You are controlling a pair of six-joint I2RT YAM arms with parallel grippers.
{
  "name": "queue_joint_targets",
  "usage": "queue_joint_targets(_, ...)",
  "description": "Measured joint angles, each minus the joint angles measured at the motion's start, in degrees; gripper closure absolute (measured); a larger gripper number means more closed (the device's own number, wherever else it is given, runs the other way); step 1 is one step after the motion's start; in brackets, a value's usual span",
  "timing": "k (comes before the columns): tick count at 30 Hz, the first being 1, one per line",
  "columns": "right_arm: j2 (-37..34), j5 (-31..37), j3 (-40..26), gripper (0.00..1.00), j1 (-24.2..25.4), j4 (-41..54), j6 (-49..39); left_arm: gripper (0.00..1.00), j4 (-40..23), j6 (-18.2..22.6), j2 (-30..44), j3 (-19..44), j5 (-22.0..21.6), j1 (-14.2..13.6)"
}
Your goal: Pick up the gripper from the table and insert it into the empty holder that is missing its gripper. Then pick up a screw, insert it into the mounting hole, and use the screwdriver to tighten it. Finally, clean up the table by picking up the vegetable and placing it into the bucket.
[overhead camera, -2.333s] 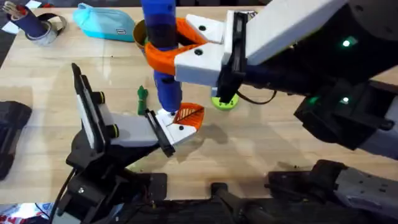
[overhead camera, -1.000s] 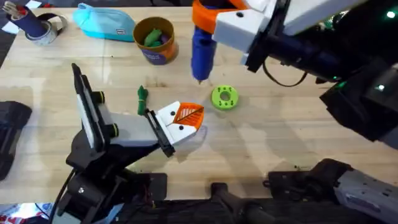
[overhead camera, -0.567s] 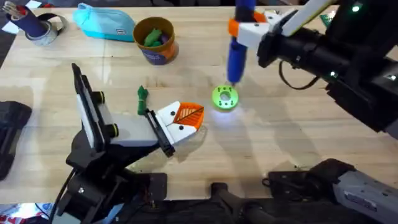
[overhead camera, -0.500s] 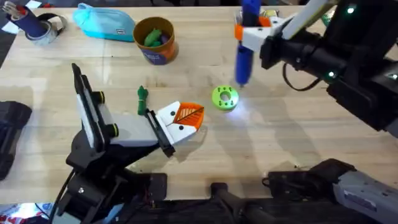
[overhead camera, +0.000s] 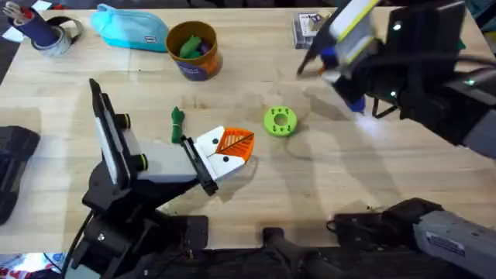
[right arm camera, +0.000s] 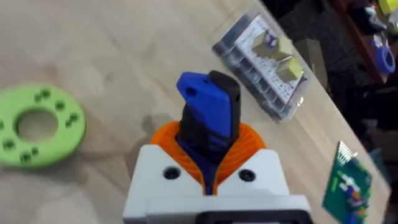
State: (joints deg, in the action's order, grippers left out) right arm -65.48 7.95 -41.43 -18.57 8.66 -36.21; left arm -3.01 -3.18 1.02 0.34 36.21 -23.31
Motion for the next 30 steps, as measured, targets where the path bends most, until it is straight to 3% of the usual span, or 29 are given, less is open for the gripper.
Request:
queue_joint_targets(7,-2.8,0.0,0.0,0.959,0.0,1.7,-11.8,0.986,0.0,0.0,0.0,0.0,0.0,0.0)
queue_joint_targets(22,-15.8,-5.0,0.0,0.959,0.0,1.0,-17.8,0.986,0.0,0.0,0.0,0.0,0.0,0.0)
queue_joint_targets(23,-16.5,-5.0,0.0,0.911,0.0,1.1,-18.5,0.986,0.0,0.0,0.0,0.0,0.0,0.0)
queue_joint_targets(25,-17.5,-5.1,0.0,0.64,0.1,1.1,-20.1,0.986,0.0,0.0,0.0,0.0,0.0,0.0)
queue_joint_targets(26,-17.9,-5.0,0.0,0.566,0.1,1.1,-20.4,0.986,0.0,0.0,0.0,0.0,0.0,0.0)
queue_joint_targets(27,-18.3,-5.1,0.0,0.379,0.1,0.9,-21.4,0.986,0.0,0.0,0.0,0.0,0.0,0.0)
queue_joint_targets(29,-18.5,-5.0,0.0,0.096,0.1,0.5,-22.4,0.986,0.0,0.0,0.0,0.0,0.0,0.0)
queue_joint_targets(30,-18.5,-5.0,-0.2,0.031,0.2,0.2,-22.8,0.986,0.0,0.0,0.0,0.0,0.0,0.0)
